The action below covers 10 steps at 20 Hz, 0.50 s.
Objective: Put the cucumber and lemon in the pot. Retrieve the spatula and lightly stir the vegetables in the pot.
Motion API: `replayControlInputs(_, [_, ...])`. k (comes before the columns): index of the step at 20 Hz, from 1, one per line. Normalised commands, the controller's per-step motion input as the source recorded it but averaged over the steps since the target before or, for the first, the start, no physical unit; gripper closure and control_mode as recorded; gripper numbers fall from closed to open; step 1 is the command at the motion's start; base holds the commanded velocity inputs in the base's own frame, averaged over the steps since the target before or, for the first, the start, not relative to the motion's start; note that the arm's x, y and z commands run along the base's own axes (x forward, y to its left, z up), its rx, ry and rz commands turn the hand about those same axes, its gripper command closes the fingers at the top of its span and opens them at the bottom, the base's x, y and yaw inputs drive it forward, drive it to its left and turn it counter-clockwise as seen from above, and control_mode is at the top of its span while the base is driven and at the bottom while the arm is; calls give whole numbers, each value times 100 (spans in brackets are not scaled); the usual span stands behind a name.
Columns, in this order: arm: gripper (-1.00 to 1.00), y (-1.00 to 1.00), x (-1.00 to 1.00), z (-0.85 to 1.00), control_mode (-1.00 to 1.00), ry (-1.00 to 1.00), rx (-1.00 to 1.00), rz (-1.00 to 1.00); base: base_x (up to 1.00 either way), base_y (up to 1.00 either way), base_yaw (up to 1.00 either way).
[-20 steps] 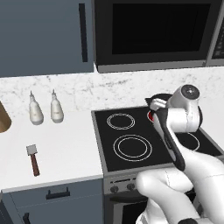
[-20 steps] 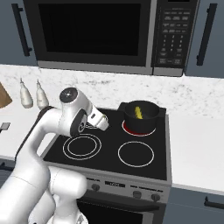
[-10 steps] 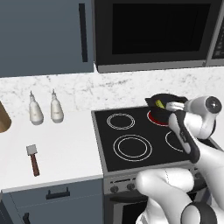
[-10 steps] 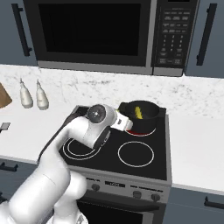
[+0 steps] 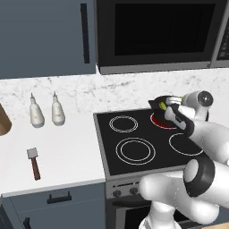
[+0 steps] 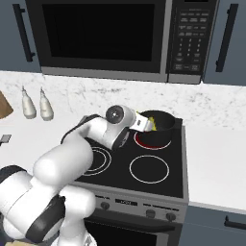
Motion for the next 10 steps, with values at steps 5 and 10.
replayControlInputs(5, [100,-56,51,-8,-100,2,-1,0,0,0,0])
replayControlInputs(10, [100,-57,33,-23,-100,0,0,0,0,0,0])
